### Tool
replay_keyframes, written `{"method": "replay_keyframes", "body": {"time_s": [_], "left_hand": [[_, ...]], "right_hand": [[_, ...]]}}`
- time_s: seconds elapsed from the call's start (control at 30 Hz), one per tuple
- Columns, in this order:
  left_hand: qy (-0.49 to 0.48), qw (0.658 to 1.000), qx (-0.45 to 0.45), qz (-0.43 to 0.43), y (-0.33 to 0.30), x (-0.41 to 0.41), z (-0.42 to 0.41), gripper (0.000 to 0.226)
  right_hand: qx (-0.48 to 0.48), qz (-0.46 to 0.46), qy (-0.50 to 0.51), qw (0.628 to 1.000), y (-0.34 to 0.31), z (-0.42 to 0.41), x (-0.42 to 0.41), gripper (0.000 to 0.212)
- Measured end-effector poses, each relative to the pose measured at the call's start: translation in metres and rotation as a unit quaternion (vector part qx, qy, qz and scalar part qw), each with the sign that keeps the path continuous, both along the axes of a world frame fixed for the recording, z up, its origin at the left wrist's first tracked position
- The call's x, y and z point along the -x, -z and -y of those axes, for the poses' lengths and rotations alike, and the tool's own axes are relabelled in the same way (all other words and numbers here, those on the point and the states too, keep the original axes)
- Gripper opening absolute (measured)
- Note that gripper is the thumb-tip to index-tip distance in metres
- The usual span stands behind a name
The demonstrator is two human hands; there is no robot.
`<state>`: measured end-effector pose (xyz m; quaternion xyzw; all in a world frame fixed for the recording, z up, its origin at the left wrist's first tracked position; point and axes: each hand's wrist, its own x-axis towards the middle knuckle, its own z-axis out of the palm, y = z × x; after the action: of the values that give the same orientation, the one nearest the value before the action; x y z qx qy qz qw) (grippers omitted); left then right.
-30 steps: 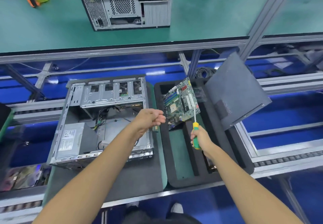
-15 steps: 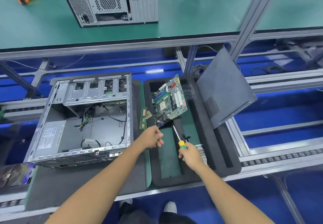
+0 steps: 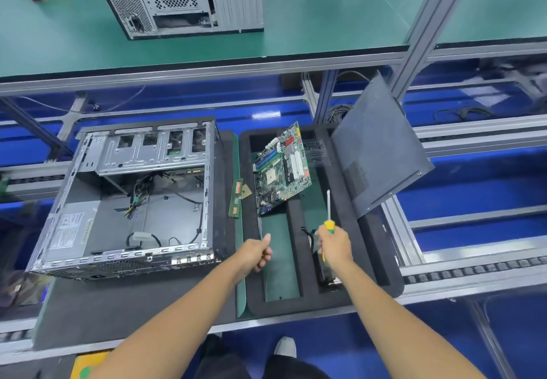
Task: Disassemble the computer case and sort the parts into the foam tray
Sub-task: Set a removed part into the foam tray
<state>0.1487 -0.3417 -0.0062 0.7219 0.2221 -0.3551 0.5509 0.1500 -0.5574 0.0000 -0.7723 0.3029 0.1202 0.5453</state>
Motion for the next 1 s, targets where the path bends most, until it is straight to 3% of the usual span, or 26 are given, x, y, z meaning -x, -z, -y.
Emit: {"method": "replay_keyframes", "body": {"time_s": [0.1, 0.2, 0.3, 0.4, 0.57, 0.63, 0.7, 0.73, 0.8, 0.9, 1.0], "left_hand": [[-0.028, 0.999, 0.025, 0.014, -0.003, -0.014, 0.01, 0.049], [0.009, 0.996, 0.039, 0.081, -0.012, -0.028, 0.025, 0.054], [0.02, 0.986, 0.05, 0.156, -0.03, -0.042, 0.048, 0.057], [0.025, 0.973, -0.006, 0.231, -0.044, -0.059, 0.064, 0.045], [0.043, 0.966, -0.088, 0.24, -0.048, -0.095, 0.06, 0.053], [0.018, 0.963, -0.101, 0.251, -0.049, -0.108, 0.052, 0.052], [-0.008, 0.959, -0.11, 0.262, -0.046, -0.117, 0.044, 0.052], [-0.013, 0.956, -0.122, 0.267, -0.044, -0.119, 0.04, 0.051], [-0.007, 0.951, -0.146, 0.274, -0.041, -0.121, 0.031, 0.051], [0.019, 0.945, -0.191, 0.266, -0.035, -0.122, 0.022, 0.054], [0.039, 0.94, -0.228, 0.251, -0.031, -0.121, 0.016, 0.054]], "right_hand": [[0.004, 0.036, -0.002, 0.999, -0.011, 0.003, -0.026, 0.014], [0.028, 0.056, -0.065, 0.996, -0.019, -0.006, -0.036, 0.008], [0.056, 0.063, -0.136, 0.987, -0.029, -0.02, -0.038, 0.016], [0.059, 0.063, -0.221, 0.972, -0.039, -0.032, -0.044, 0.025], [0.081, 0.122, -0.335, 0.931, -0.054, -0.02, -0.072, 0.022], [0.094, 0.201, -0.28, 0.934, -0.055, -0.013, -0.085, 0.029], [0.04, 0.248, -0.08, 0.965, -0.05, -0.006, -0.105, 0.034], [0.004, 0.235, 0.023, 0.972, -0.044, -0.001, -0.12, 0.031], [-0.064, 0.119, 0.142, 0.981, -0.028, 0.011, -0.151, 0.022], [-0.169, -0.064, 0.132, 0.975, -0.011, 0.015, -0.182, 0.028], [-0.22, -0.104, 0.106, 0.964, -0.004, 0.007, -0.202, 0.046]]}}
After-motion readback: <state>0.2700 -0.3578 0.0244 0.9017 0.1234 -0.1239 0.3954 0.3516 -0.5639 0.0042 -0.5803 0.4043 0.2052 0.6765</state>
